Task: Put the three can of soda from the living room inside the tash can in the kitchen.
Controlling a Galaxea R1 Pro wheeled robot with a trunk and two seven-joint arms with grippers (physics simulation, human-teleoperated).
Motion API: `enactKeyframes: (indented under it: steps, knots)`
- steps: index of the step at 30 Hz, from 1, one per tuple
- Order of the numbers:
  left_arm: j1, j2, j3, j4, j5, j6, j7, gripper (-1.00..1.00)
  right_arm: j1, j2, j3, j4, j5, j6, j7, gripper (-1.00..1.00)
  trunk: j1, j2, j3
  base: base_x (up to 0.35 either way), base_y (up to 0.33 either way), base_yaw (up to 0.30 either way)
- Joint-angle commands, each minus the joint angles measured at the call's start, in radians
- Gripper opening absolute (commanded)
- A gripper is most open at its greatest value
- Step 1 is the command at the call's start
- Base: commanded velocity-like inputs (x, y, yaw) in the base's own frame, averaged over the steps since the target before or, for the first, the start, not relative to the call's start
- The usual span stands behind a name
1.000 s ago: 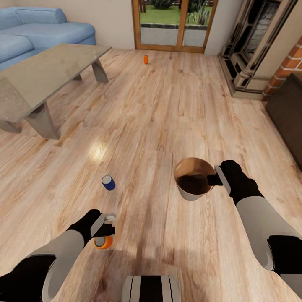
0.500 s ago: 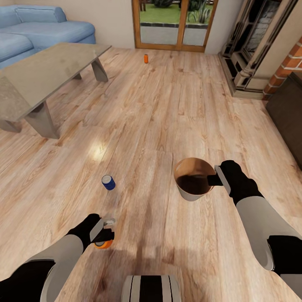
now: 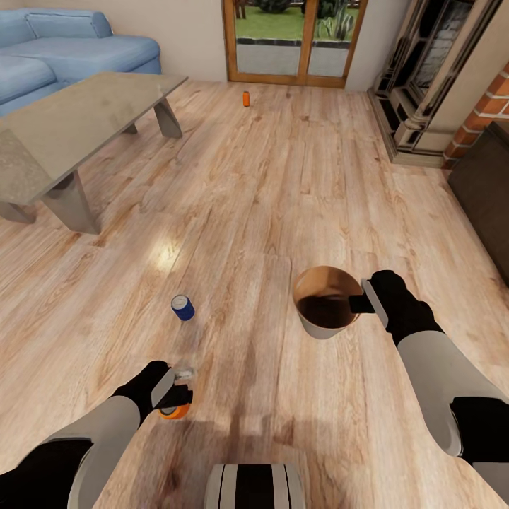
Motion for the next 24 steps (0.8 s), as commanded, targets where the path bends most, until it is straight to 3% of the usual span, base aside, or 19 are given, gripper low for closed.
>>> enactKeyframes:
  steps: [1, 24]
  knots:
    - [0.0, 0.0, 0.0, 0.0, -0.001, -0.002, 0.0, 1.0, 0.0, 0.0, 0.004, 0.0, -0.008, 0.0, 0.003, -1.0, 0.0, 0.0, 0.0, 0.0, 0.0, 0.0]
    - [0.019, 0.003, 0.0, 0.003, -0.005, -0.042, -0.003, 1.0, 0.0, 0.0, 0.015, 0.0, -0.008, 0.0, 0.003, -1.0, 0.0, 0.0, 0.0, 0.0, 0.0, 0.0]
